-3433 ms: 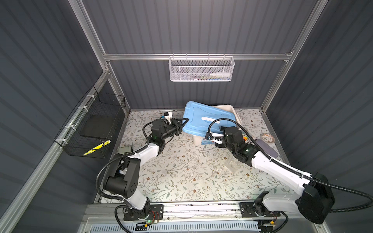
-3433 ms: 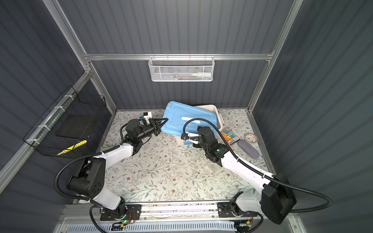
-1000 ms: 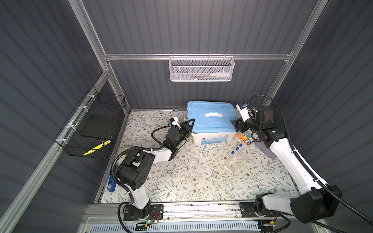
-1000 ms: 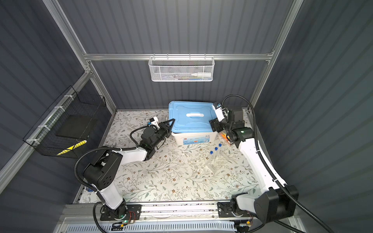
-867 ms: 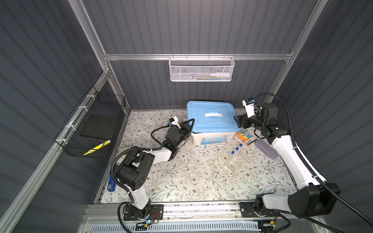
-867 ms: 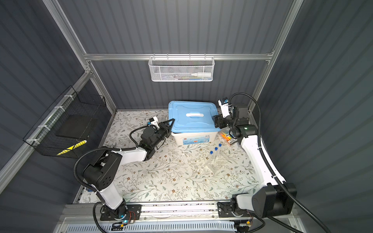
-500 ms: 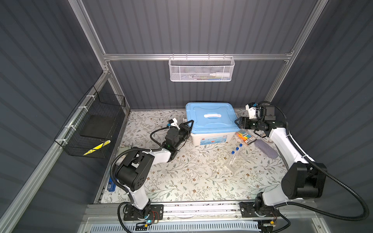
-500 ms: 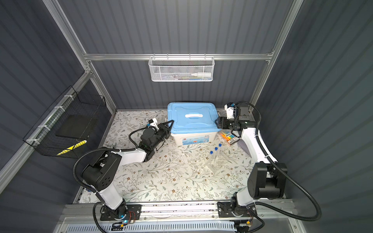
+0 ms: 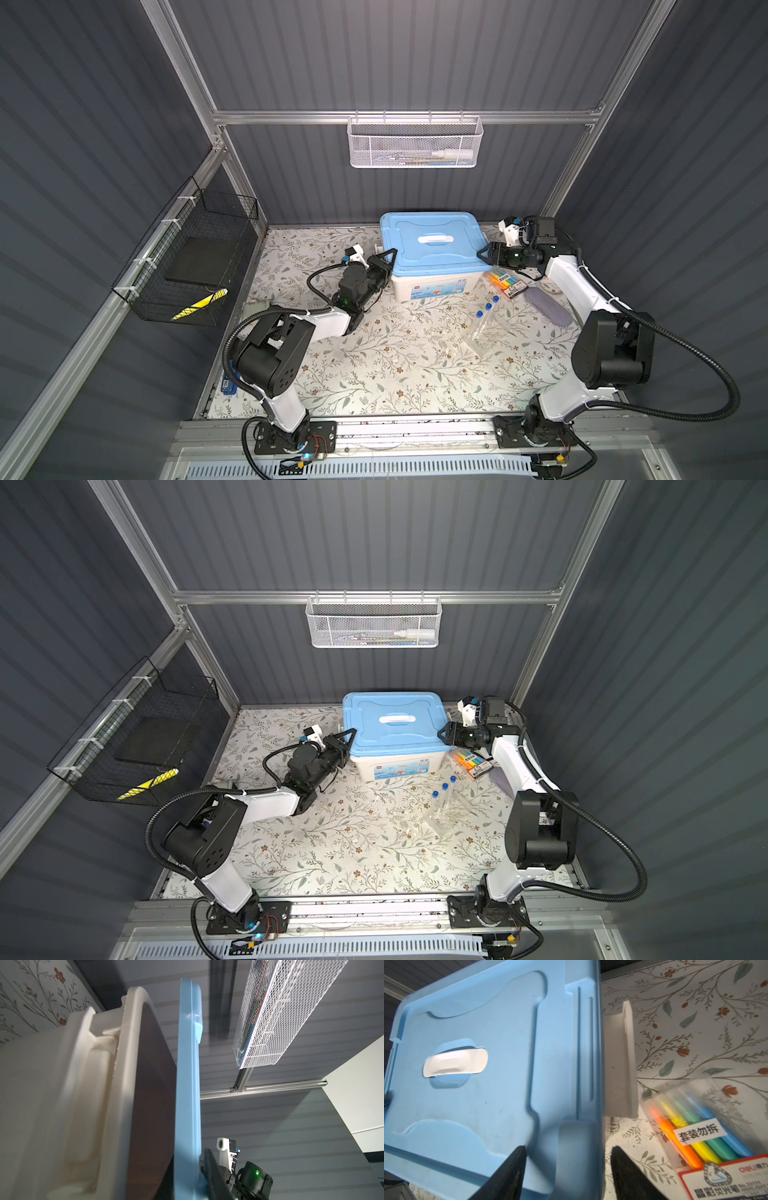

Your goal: Organize the chemistry lab equipment

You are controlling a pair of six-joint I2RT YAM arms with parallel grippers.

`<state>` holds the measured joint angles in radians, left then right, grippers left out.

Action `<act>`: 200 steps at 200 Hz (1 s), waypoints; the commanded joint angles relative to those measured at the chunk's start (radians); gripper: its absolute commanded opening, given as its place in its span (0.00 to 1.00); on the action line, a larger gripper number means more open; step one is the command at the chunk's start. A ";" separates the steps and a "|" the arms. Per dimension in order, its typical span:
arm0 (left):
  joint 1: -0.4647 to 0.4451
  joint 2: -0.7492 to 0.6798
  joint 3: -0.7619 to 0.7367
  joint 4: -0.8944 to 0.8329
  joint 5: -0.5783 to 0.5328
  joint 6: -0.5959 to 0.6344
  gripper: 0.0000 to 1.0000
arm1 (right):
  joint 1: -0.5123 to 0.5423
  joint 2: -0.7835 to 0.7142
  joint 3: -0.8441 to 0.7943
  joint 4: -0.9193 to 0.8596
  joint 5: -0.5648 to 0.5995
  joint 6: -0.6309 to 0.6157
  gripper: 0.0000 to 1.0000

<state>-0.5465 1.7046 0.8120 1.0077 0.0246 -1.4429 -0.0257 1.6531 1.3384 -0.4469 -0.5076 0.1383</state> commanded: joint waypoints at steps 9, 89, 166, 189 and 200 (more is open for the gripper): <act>0.005 -0.071 -0.015 -0.137 -0.048 0.082 0.29 | -0.002 0.008 0.028 -0.030 -0.033 -0.010 0.63; 0.008 -0.297 -0.020 -0.551 -0.167 0.212 0.69 | 0.036 0.037 0.034 -0.055 0.004 -0.071 0.60; 0.137 -0.383 0.010 -0.834 -0.079 0.287 0.81 | 0.089 0.009 0.024 -0.061 0.004 -0.083 0.60; 0.208 -0.375 0.041 -0.881 -0.016 0.360 0.85 | 0.110 -0.004 0.018 -0.066 0.004 -0.086 0.59; 0.221 -0.362 0.061 -0.886 -0.005 0.397 0.87 | 0.121 -0.006 0.018 -0.072 0.005 -0.086 0.60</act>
<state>-0.3592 1.3327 0.8085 0.2016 -0.0521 -1.1595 0.0593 1.6695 1.3563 -0.4770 -0.4969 0.0780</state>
